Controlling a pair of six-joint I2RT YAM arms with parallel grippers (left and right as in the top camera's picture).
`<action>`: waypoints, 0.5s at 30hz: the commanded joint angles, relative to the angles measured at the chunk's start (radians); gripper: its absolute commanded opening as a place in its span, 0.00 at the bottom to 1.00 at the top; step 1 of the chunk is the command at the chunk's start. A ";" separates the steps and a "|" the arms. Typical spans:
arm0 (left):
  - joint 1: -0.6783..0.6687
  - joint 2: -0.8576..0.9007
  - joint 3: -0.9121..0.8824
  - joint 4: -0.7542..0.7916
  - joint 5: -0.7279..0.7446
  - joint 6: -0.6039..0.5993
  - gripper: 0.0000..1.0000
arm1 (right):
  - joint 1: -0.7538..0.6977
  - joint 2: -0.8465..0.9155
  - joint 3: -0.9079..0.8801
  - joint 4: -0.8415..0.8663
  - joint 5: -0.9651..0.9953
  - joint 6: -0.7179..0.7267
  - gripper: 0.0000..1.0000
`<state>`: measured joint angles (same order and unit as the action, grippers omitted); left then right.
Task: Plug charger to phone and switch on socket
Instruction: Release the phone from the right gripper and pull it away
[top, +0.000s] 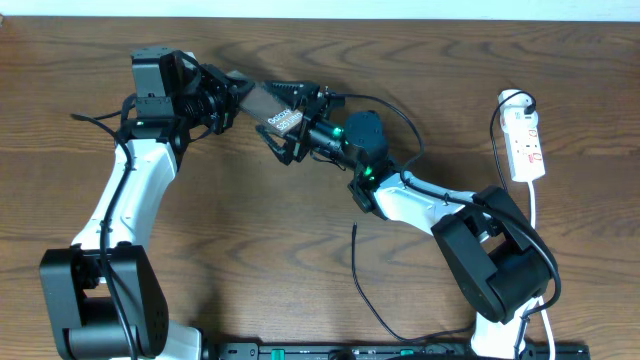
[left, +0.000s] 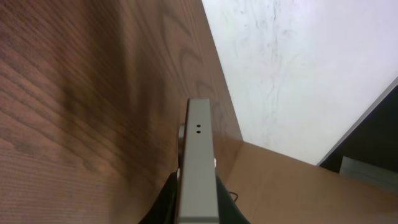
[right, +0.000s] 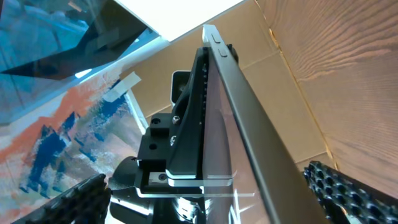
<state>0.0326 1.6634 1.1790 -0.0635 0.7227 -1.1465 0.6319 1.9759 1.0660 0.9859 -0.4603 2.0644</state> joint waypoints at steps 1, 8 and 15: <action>0.018 -0.003 0.016 0.008 0.002 0.016 0.07 | 0.016 -0.007 0.014 0.002 -0.016 -0.013 0.99; 0.121 -0.003 0.016 0.011 0.057 0.015 0.07 | -0.022 -0.007 0.014 -0.003 -0.111 -0.045 0.99; 0.334 -0.003 0.016 0.225 0.483 0.015 0.08 | -0.133 -0.007 0.013 -0.088 -0.314 -0.246 0.99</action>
<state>0.2901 1.6669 1.1774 0.0872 0.9154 -1.1416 0.5507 1.9759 1.0668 0.9199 -0.6502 1.9652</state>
